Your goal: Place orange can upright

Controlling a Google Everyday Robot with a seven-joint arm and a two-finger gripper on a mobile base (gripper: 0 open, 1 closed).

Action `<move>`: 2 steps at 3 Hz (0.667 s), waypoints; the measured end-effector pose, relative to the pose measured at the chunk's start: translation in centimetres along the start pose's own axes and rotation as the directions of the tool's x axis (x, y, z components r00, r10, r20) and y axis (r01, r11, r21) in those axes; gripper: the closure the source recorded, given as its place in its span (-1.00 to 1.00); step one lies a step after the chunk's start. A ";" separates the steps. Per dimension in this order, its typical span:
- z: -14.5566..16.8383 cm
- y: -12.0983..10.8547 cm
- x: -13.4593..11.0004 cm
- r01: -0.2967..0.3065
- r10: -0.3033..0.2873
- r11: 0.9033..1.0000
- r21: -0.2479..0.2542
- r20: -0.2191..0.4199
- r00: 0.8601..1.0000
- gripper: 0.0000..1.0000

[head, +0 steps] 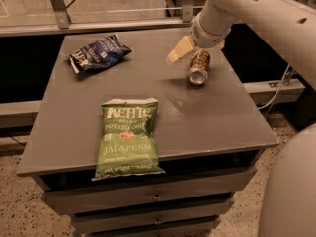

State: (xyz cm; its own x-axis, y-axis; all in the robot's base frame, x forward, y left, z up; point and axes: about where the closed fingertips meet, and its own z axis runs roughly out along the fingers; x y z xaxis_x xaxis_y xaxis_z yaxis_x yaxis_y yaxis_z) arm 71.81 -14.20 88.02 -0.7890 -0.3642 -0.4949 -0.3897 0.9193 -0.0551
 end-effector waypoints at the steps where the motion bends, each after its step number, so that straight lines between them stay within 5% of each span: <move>1: 2.3 0.1 -1.8 -0.098 0.101 0.991 0.089 -0.034 0.994 -1.00; 2: 3.6 -0.7 -2.1 -0.170 0.184 0.971 0.171 -0.074 0.980 -1.00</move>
Offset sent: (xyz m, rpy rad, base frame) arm 0.0494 0.0005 -0.0263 -0.1343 0.0847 -0.3813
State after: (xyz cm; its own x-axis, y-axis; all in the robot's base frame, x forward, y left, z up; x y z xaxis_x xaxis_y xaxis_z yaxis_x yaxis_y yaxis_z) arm 75.48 -13.53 85.95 -0.8803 -0.1986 -0.4308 -0.1633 0.9795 -0.1178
